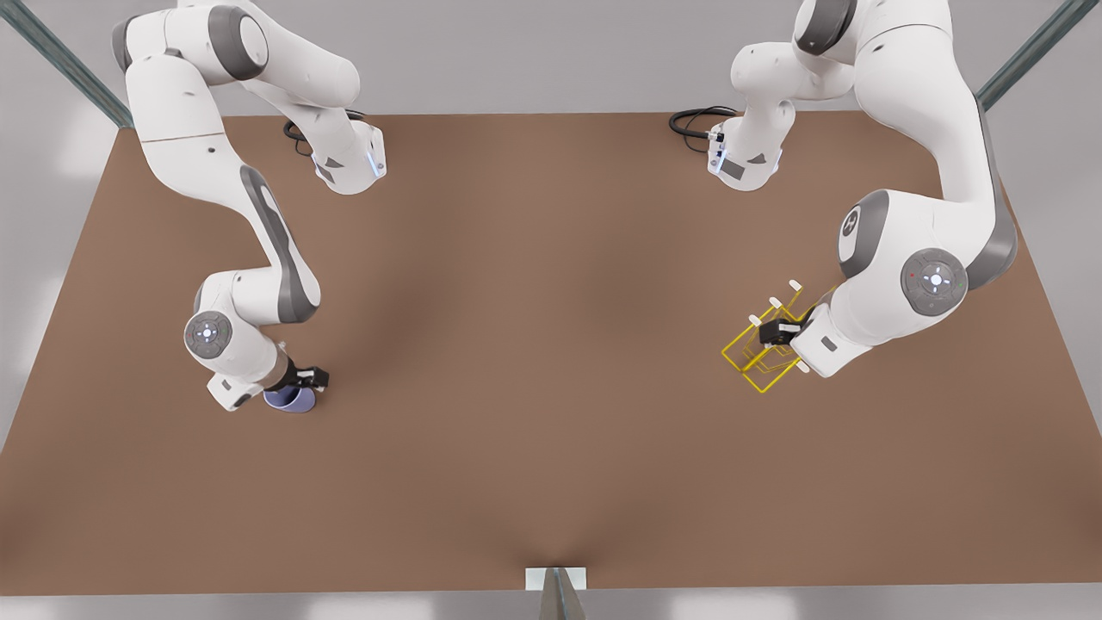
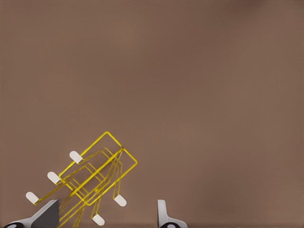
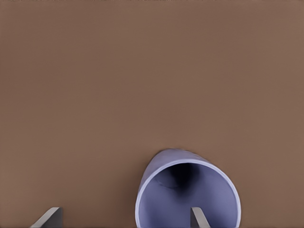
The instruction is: Place the cup on the cup holder
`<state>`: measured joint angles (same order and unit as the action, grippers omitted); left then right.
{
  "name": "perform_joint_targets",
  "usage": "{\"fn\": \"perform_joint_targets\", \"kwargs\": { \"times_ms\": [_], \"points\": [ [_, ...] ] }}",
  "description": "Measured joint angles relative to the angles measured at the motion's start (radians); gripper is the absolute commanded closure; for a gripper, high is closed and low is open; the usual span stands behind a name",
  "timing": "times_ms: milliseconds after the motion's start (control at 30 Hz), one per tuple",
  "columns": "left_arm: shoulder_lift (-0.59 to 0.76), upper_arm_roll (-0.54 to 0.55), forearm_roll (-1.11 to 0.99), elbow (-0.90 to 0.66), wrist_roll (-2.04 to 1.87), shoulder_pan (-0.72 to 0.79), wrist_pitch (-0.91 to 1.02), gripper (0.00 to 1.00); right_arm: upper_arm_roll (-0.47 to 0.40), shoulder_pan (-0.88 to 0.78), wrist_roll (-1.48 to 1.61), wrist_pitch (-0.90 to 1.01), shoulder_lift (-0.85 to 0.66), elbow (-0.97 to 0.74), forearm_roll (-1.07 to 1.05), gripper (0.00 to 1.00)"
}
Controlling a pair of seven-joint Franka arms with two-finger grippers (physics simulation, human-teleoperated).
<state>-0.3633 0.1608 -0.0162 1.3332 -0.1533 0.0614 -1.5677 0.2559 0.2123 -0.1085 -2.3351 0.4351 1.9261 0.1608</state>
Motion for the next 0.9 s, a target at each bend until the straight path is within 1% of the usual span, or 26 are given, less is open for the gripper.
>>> {"fn": "perform_joint_targets", "kwargs": {
  "times_ms": [267, 300, 333, 367, 733, 900],
  "points": [
    [-0.011, -0.001, -0.001, -0.001, -0.001, -0.004, -0.002, 0.0, -0.001, 0.015, 0.0, -0.057, 0.074, 0.007, 0.002, 0.0],
    [-0.014, -0.002, -0.001, -0.001, -0.001, -0.006, -0.002, 0.0, -0.001, 0.014, 0.0, -0.063, 0.08, 0.006, 0.004, 0.05],
    [-0.013, -0.003, -0.001, -0.001, -0.001, -0.007, -0.001, 0.0, -0.001, 0.014, 0.0, -0.07, 0.087, 0.006, 0.006, 0.34],
    [-0.011, -0.004, -0.001, -0.002, -0.001, -0.008, -0.001, 0.0, -0.001, 0.015, 0.0, -0.076, 0.09, 0.006, 0.007, 0.78],
    [-0.002, 0.0, -0.013, -0.003, -0.002, -0.002, 0.0, 0.0, -0.001, 0.02, 0.023, -0.085, 0.075, 0.01, 0.004, 0.79],
    [-0.003, -0.001, -0.022, -0.013, -0.002, 0.009, 0.0, 0.0, -0.001, 0.012, 0.026, -0.046, 0.004, 0.009, 0.007, 0.79]
  ]
}}
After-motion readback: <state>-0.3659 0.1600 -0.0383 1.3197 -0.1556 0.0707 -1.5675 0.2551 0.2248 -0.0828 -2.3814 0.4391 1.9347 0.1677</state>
